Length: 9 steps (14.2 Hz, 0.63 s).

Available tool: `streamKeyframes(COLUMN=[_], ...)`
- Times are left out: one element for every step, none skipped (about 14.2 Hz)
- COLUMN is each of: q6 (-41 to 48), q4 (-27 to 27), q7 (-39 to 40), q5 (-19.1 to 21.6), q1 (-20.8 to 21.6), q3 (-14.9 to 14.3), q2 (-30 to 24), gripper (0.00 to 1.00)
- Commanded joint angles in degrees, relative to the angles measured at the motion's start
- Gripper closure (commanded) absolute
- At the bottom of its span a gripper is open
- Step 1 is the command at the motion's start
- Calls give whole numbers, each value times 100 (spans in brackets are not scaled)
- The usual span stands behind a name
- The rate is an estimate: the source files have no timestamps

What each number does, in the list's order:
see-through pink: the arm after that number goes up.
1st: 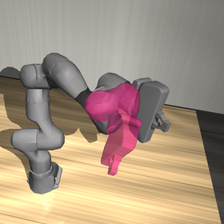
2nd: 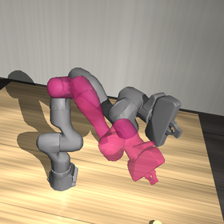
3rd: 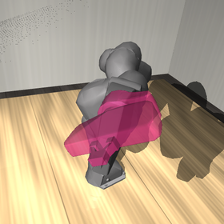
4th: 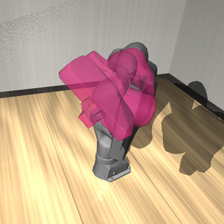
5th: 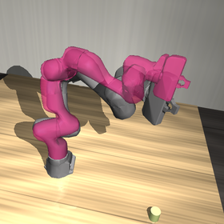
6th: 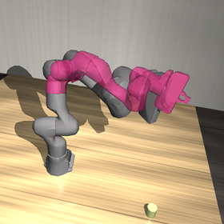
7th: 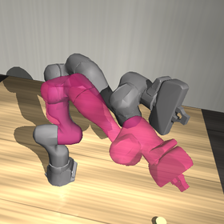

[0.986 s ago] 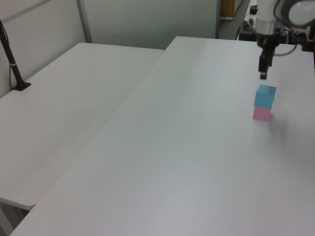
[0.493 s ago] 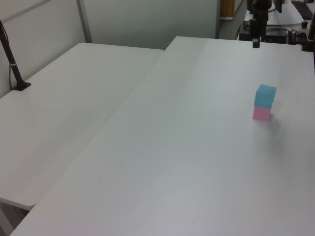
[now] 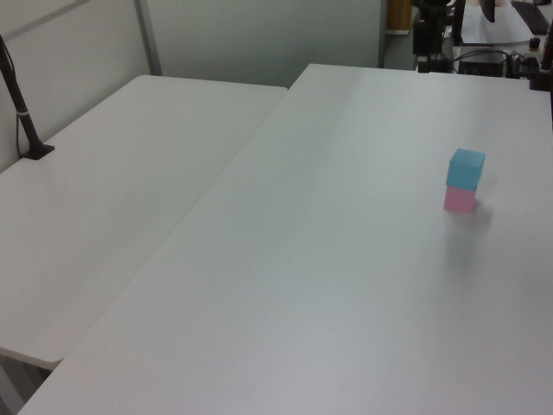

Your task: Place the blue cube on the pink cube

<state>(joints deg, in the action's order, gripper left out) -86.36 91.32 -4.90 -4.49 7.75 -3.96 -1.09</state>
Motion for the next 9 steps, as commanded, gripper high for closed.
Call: streamKeyframes(q6=[-484,-521,-496,-478,-504,-495,-487,-469,-452], q4=[-282,-281,-290,-290,-290,-290,-290,-290,-290], q7=[24,-20,-46,-186,-422,-468,-442,-442,-459], q5=[10,18,62,80,80,80,71,71,71], q1=[165,166,166,157,157,140,122,113,113], q3=[-35,-35,-35,-35,-35,-35,-35,-35,-35], q2=[241,249,241,232,232,232,232,232,206], gripper=[0,0,0,0,0,0,0,0,0])
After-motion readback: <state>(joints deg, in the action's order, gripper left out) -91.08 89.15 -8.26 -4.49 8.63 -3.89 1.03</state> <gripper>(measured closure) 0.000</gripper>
